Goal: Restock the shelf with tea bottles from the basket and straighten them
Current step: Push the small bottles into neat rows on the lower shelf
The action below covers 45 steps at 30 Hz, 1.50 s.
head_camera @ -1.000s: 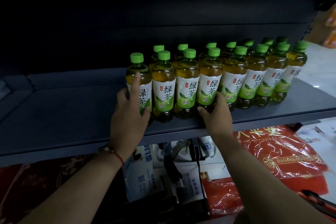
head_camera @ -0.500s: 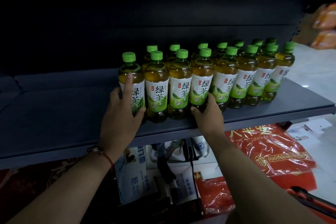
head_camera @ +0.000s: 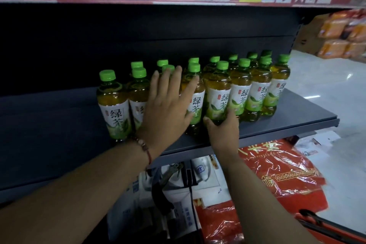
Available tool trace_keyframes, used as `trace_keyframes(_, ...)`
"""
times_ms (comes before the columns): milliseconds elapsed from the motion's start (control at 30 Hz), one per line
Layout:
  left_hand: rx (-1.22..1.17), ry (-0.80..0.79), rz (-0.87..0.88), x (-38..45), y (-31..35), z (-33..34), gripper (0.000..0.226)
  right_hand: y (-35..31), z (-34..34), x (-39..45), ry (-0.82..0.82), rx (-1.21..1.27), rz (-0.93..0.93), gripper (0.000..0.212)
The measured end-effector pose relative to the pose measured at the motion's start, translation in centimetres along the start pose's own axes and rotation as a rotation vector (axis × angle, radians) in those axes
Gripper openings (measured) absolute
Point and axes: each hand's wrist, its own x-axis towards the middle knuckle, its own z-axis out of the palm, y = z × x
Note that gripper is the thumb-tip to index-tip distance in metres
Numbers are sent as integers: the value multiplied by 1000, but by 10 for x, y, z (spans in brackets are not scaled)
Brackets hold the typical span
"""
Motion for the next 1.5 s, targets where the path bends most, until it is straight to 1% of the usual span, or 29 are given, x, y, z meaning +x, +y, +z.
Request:
trace_keyframes(133,115,-44,21,34,2,12,101,11,0,8,-57,-13,37,60)
trace_keyframes(233,151,-72,43,45,0,18,106,15,1,15,-58,-50,43,59)
trace_keyframes(400,131,-82,54,45,4,22,94,18,3,15,-42,-94,36,50)
trace_keyframes(667,91,-67,48,38,7,16,87,14,-3,10,-55,-108,20,46)
trace_keyframes(767,58,-38,76,27,11,8,84,-4,-18,9,15,11,-48,47)
trace_keyframes(867,-7,-5,65,5,18,-1,74,-38,-41,1,61,140,-189,38)
trace_keyframes(900,-32,3,61,-4,20,-3,69,-52,-49,-3,43,133,-255,34)
trace_keyframes(933,-64,13,67,-13,22,-4,62,-65,-56,-6,-9,108,-307,31)
trace_keyframes(967,-102,24,81,-21,22,-4,57,-76,-61,-5,-100,93,-327,26)
trace_keyframes(1000,-140,35,95,-29,22,-3,53,-87,-66,-2,-219,94,-307,21)
trace_keyframes(1067,-184,70,112,-40,21,-1,54,-107,-72,8,-439,146,-211,12)
trace_keyframes(1100,-194,91,111,-43,20,0,57,-114,-72,17,-471,154,-191,13)
trace_keyframes(1133,-204,104,107,-45,20,1,59,-119,-69,27,-448,106,-213,13)
trace_keyframes(1167,-218,107,102,-47,20,1,60,-123,-64,38,-408,20,-263,19)
trace_keyframes(1200,-234,103,96,-47,20,0,61,-128,-58,46,-385,-91,-327,30)
trace_keyframes(1233,-249,94,91,-46,19,0,62,-133,-51,52,-383,-200,-397,38)
trace_keyframes(1300,-270,66,85,-44,18,-2,64,-144,-35,61,-409,-409,-506,49)
trace_keyframes(1367,-283,45,93,-43,17,-1,67,-157,-19,68,-428,-544,-507,49)
trace_keyframes(1433,-285,21,116,-44,15,1,68,-169,-4,76,-439,-611,-427,38)
trace_keyframes(1467,-280,9,125,-45,14,3,66,-173,2,79,-444,-678,-397,34)
trace_keyframes(1500,-278,-2,129,-46,12,3,62,-177,8,83,-442,-763,-394,35)
